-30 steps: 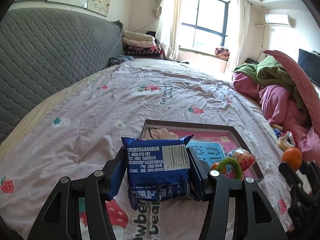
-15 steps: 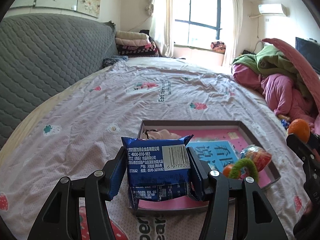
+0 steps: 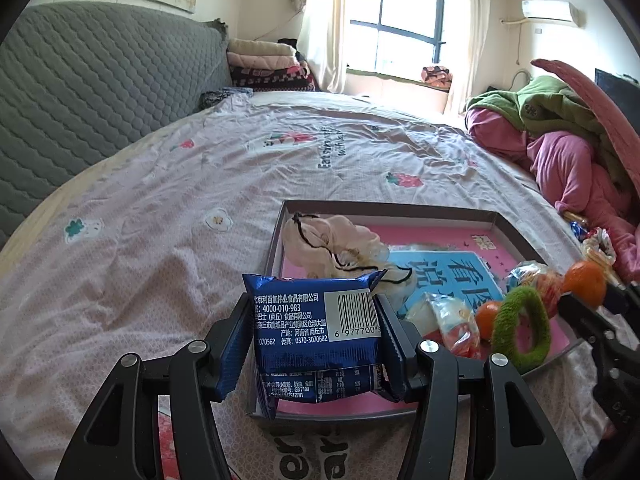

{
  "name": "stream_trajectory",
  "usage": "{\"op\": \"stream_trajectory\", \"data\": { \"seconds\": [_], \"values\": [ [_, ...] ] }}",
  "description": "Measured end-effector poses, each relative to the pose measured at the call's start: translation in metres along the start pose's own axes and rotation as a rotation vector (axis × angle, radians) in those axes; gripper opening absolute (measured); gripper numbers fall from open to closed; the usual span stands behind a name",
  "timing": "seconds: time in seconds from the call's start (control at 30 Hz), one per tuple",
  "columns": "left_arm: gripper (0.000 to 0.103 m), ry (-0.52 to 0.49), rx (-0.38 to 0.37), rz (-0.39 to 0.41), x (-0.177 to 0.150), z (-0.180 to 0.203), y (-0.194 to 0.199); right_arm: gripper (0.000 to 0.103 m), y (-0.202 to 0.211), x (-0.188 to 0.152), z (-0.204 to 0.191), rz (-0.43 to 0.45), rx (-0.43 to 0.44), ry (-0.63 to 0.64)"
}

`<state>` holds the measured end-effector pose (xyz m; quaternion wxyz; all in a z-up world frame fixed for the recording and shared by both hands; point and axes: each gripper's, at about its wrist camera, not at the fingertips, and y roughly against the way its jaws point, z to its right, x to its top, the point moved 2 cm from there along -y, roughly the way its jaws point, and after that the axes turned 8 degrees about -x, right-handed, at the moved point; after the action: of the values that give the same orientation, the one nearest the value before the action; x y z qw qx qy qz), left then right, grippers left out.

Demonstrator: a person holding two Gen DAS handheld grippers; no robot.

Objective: Organize objects
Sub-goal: 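Lower the packet into the box with the left tool while the right tool lowers the orange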

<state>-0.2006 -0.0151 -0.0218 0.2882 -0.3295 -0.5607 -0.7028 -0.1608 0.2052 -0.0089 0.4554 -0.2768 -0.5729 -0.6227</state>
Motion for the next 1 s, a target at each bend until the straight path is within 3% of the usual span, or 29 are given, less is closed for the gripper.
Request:
{"op": "stream_trajectory", "data": {
  "seconds": [1.0],
  "values": [
    [0.061, -0.014, -0.013, -0.055, -0.017, 0.003, -0.026, 0.039, -0.025, -0.022, -0.007, -0.127, 0.008, 0.004]
  ]
}}
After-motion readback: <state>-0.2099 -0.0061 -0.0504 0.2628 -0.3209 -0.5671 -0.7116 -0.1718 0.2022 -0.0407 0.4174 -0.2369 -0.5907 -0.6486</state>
